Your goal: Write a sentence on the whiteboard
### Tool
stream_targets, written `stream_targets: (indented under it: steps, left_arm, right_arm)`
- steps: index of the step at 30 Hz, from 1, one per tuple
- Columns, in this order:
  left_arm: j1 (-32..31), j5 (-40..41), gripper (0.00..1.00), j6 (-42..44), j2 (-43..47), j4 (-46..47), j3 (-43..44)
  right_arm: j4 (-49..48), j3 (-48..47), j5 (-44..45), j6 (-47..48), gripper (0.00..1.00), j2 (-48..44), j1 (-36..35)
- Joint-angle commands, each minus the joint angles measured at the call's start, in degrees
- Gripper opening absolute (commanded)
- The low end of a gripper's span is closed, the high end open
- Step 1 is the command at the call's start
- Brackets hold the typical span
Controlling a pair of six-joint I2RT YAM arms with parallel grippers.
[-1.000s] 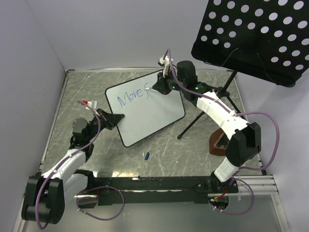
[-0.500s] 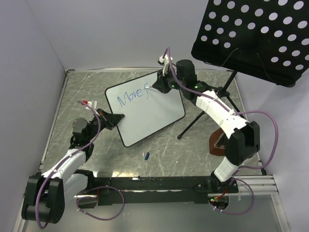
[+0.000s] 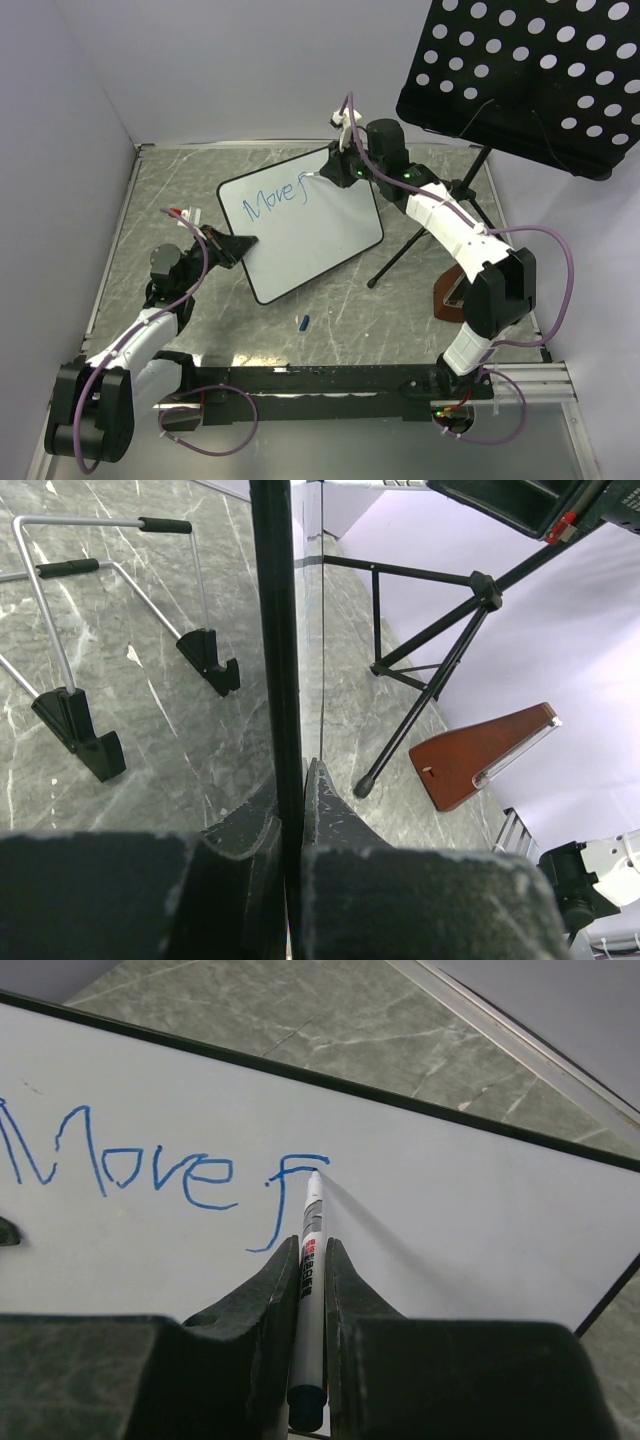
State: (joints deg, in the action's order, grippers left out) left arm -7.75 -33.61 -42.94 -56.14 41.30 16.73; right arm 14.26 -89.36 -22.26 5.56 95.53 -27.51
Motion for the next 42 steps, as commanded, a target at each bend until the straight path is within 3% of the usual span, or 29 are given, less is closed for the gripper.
stream_targets:
  steps: [1, 7, 25, 42]
  left_arm:
    - [-0.43, -2.69, 0.01, 7.25, -0.37, -0.34, 0.49]
    - [-0.43, -2.61, 0.01, 7.25, -0.29, -0.43, 0.41]
    - [-0.34, -2.78, 0.01, 7.25, -0.02, -0.69, 0.67]
    - [-0.43, -2.69, 0.01, 7.25, -0.20, -0.43, 0.58]
  right_arm:
    - [-0.02, -2.22, -0.05, -0.46, 0.00, 0.28, 1.14]
    - [-5.02, 2.87, -7.00, -0.46, 0.00, -4.64, 2.19]
    - [-0.90, 0.24, -4.90, 0.68, 0.00, -1.75, 2.55]
    - [0.41, 4.81, -7.62, 2.96, 0.00, -4.29, 2.55]
